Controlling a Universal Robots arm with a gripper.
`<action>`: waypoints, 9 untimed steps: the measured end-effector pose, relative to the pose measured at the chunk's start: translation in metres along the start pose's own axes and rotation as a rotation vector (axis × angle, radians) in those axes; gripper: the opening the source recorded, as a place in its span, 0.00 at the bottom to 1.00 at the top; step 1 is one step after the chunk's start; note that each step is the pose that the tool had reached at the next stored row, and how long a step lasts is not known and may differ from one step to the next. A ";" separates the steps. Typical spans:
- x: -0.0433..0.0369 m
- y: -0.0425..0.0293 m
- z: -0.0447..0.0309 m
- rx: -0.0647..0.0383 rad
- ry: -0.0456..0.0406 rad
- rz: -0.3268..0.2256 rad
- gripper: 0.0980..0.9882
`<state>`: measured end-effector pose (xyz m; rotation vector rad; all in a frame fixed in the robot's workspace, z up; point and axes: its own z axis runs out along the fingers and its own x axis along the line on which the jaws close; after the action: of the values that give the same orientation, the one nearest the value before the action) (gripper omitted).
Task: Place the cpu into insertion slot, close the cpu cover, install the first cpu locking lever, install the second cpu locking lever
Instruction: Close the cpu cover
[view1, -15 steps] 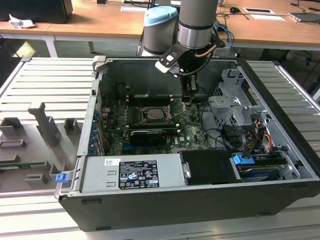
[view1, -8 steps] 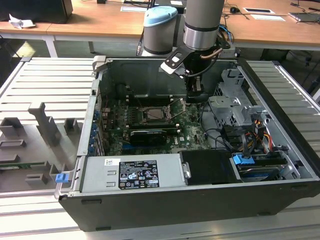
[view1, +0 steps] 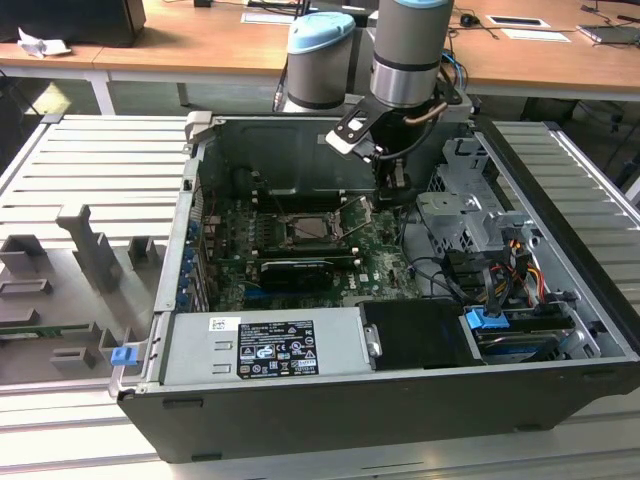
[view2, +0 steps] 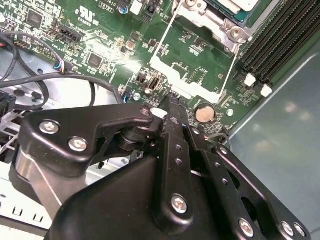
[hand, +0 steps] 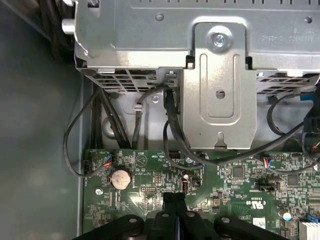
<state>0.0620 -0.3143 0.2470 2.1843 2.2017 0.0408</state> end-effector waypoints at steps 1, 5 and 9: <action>0.0001 -0.0001 0.0001 0.024 0.0005 0.000 0.01; 0.0001 -0.0013 -0.0002 0.039 0.0006 0.000 0.01; 0.0002 -0.0041 -0.0002 0.039 0.0007 0.000 0.01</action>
<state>0.0579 -0.3142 0.2471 2.2041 2.2216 -0.0012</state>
